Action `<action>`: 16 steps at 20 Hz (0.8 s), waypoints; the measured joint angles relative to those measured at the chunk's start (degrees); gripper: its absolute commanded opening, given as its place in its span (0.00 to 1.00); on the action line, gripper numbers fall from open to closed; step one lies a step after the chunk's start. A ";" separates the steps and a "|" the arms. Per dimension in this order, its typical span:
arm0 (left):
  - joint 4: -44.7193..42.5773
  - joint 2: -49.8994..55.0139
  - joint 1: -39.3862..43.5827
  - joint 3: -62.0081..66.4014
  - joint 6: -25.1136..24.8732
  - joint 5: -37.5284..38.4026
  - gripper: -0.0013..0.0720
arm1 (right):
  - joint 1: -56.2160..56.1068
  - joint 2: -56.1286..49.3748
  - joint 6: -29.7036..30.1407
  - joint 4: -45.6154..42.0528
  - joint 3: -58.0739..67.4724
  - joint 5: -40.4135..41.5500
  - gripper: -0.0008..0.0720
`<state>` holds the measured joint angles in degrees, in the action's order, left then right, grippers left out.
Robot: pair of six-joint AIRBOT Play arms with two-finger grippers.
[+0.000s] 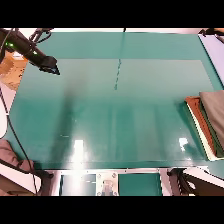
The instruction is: Fold the shirts.
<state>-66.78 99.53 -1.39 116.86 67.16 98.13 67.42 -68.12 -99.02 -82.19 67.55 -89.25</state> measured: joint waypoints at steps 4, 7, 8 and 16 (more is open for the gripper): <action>1.66 -0.04 0.11 0.00 0.81 0.22 0.05 | -8.74 0.31 4.81 10.86 3.80 5.44 0.03; 3.32 -1.18 0.13 -2.12 2.82 0.96 0.05 | -19.65 2.49 7.93 14.23 3.43 9.09 0.03; 3.89 -2.29 0.20 -4.31 3.34 0.94 0.05 | -23.34 3.69 8.48 14.58 1.90 10.03 0.03; 5.73 -25.14 1.55 -41.55 5.68 -7.96 0.05 | -49.29 17.75 9.99 15.63 -25.24 19.52 0.03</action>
<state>-61.06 74.39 0.16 75.31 72.84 90.17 18.13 -50.37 -89.03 -66.57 42.30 -69.73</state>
